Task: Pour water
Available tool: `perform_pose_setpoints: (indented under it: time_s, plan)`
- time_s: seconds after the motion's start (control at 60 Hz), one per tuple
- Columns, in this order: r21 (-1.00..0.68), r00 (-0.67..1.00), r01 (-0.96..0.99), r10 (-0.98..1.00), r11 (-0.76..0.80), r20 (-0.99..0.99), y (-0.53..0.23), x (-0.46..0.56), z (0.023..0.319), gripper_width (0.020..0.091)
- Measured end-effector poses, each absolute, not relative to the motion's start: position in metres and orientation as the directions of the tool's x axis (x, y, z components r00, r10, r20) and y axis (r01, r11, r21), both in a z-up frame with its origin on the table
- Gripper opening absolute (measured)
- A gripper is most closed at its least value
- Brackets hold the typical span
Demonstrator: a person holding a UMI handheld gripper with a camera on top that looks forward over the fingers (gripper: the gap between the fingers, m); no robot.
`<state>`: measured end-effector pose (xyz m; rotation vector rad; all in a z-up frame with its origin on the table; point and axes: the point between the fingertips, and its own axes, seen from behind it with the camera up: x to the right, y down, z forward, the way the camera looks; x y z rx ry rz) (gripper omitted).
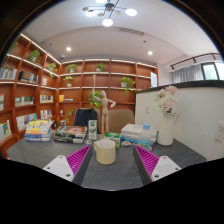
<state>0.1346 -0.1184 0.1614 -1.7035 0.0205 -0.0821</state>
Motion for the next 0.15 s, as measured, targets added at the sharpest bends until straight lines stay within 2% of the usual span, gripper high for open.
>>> perform_pose_setpoints:
  time_s: [0.15]
  plan:
    - [-0.99,0.999,0.01,-0.044,-0.138,0.016,-0.1182,0.1261,0.1579,0.0836]
